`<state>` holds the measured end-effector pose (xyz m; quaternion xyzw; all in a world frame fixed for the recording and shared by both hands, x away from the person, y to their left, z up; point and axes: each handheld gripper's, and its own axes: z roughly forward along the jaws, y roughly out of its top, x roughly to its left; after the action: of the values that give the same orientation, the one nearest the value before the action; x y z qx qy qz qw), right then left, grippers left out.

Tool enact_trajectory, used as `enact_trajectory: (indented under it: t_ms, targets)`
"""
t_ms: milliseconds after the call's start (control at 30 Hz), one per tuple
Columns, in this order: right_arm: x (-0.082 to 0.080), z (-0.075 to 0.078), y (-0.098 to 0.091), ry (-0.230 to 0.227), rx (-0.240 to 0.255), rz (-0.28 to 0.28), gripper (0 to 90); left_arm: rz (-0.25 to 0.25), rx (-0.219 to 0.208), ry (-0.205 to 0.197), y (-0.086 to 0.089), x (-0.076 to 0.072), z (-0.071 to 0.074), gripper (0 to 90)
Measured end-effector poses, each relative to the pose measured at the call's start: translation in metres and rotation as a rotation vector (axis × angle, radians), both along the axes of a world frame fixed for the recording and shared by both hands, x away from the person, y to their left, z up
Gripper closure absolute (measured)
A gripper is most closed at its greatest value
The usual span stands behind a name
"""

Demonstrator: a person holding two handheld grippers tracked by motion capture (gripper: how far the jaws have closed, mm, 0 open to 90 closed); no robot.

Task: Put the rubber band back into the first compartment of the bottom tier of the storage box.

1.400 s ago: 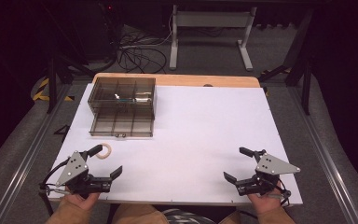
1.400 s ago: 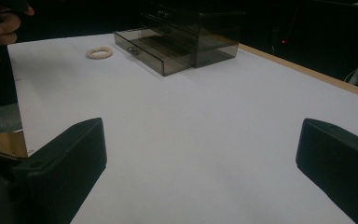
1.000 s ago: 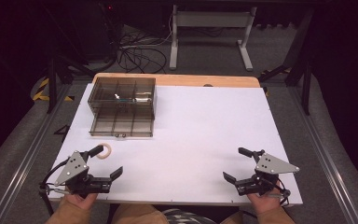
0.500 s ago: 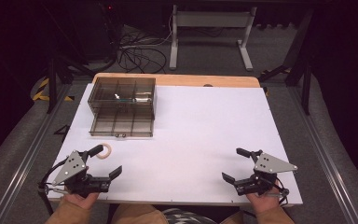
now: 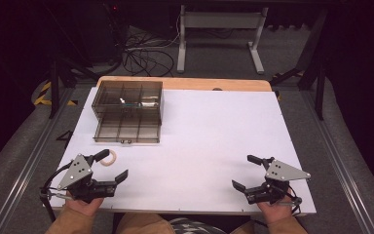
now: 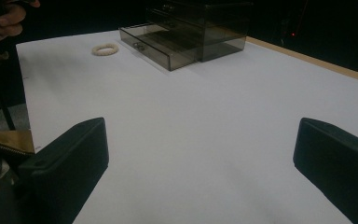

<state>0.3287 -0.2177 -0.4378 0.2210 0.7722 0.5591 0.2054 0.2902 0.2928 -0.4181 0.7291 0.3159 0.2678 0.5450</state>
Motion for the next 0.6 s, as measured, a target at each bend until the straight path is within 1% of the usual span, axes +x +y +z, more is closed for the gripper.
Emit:
enact_trajectory:
  t_ms: [233, 467, 533, 600]
  targets:
    - [0.000, 0.000, 0.001, 0.003, -0.006, 0.003, 4.0, 0.008, -0.006, 0.025, 0.003, 0.009, 0.007, 9.5]
    - [0.001, -0.001, 0.002, 0.007, -0.009, 0.002, 4.0, 0.007, -0.001, 0.028, 0.004, 0.018, 0.012, 9.6]
    - [0.000, -0.001, 0.001, 0.005, -0.004, -0.001, 4.0, 0.009, -0.006, 0.035, 0.004, 0.021, 0.013, 9.6]
    - [0.000, -0.001, 0.001, 0.007, -0.006, -0.001, 4.0, 0.008, -0.001, 0.033, 0.004, 0.023, 0.014, 9.6]
